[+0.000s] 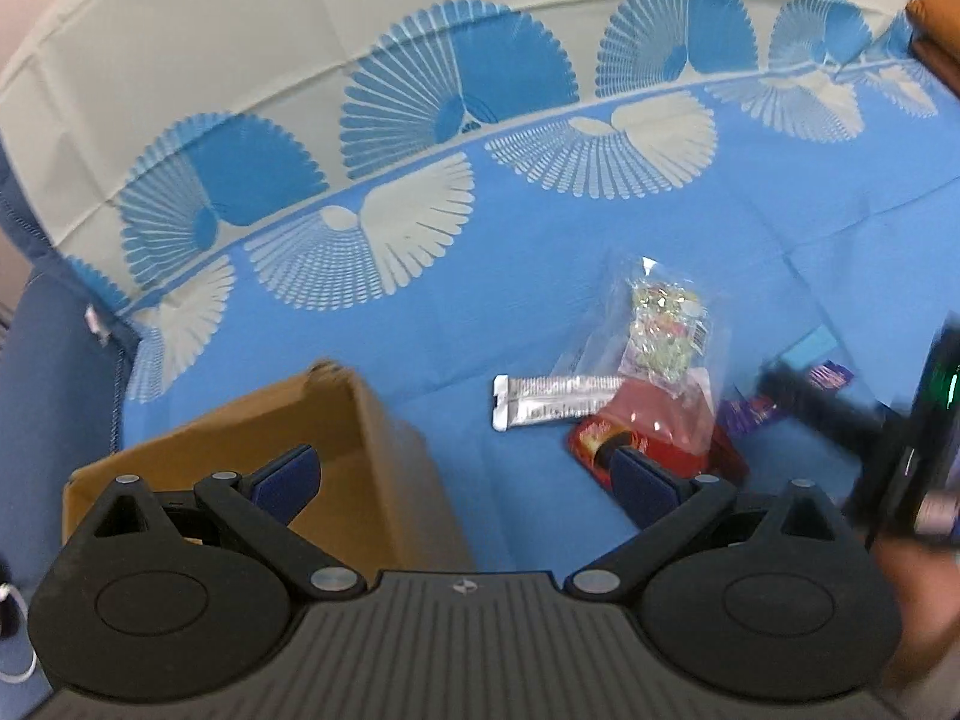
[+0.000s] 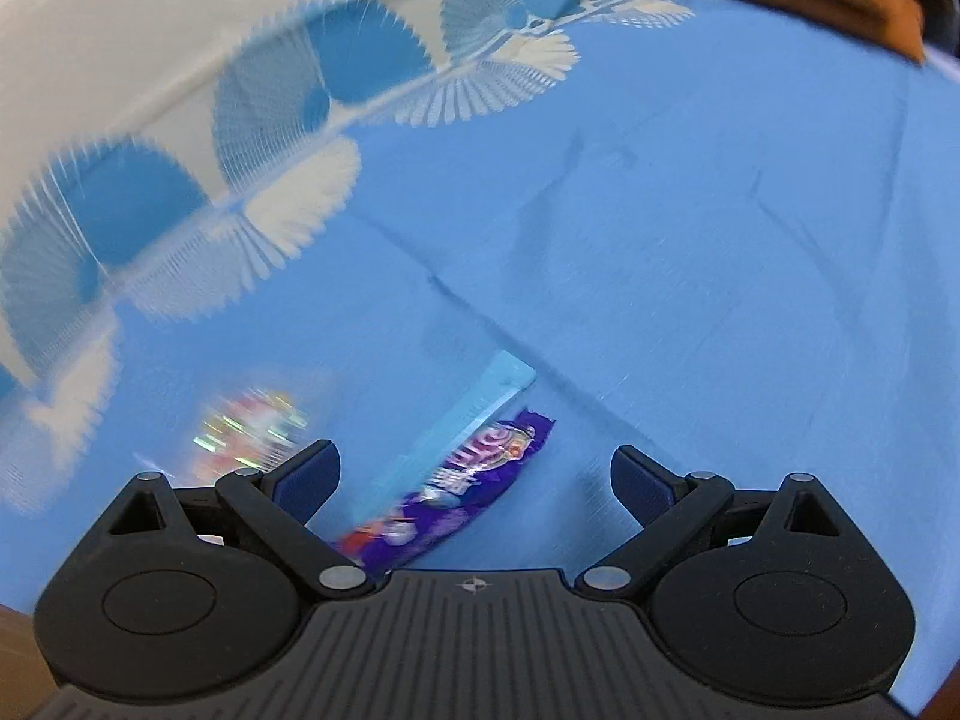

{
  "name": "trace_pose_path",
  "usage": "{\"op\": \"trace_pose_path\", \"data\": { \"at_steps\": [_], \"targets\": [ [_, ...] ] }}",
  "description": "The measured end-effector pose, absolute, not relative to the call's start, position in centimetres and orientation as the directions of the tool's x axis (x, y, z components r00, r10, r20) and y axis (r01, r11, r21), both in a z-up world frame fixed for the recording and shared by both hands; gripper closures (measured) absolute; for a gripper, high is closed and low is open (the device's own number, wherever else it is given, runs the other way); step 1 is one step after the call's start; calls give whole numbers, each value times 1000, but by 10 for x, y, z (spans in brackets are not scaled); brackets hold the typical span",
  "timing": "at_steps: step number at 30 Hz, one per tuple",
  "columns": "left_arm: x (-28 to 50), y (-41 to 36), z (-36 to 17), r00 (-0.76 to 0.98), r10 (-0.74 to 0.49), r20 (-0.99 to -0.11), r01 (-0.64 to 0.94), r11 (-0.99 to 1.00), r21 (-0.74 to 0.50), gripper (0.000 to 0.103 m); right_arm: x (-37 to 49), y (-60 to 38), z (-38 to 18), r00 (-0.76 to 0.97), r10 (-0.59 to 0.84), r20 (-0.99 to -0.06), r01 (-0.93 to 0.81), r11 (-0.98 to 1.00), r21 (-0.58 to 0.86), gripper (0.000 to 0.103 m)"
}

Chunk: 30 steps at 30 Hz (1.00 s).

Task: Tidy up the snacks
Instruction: 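Grasp the clear candy bag with left tool while right tool grasps purple bar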

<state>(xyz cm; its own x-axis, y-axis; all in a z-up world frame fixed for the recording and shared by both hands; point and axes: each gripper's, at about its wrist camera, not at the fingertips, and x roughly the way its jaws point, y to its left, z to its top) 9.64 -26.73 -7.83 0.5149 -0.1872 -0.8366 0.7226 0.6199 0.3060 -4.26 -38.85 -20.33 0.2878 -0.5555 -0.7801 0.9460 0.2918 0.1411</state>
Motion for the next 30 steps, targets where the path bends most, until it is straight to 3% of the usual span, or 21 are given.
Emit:
{"op": "trace_pose_path", "data": {
  "at_steps": [3,7,13,18,27,28,30],
  "targets": [
    [108,-300,-96,497,-205,-843,756,579,305,0,-56,-384,-216,232,-629,-742,948,315,29,3],
    [122,-359,-131,320,-255,-913,874,450,181,0,-80,-400,-222,181,-625,-759,973,228,45,1],
    [150,-425,-198,101,-123,-987,920,388,46,0,-74,-403,-227,174,-642,-746,966,257,4,0],
    [163,-441,-234,119,-40,-992,917,388,94,0,-68,-406,-231,198,-656,-728,955,297,-9,0],
    [160,-432,-238,141,-55,-988,914,391,108,0,-70,-399,-230,208,-663,-719,948,318,-18,0],
    [161,-435,-236,159,-57,-986,909,399,123,5,-70,-399,-230,208,-663,-719,948,318,-18,1],
    [159,-432,-220,204,-88,-975,892,427,148,34,-73,-389,-224,242,-667,-705,939,345,-5,23]
  ]
}}
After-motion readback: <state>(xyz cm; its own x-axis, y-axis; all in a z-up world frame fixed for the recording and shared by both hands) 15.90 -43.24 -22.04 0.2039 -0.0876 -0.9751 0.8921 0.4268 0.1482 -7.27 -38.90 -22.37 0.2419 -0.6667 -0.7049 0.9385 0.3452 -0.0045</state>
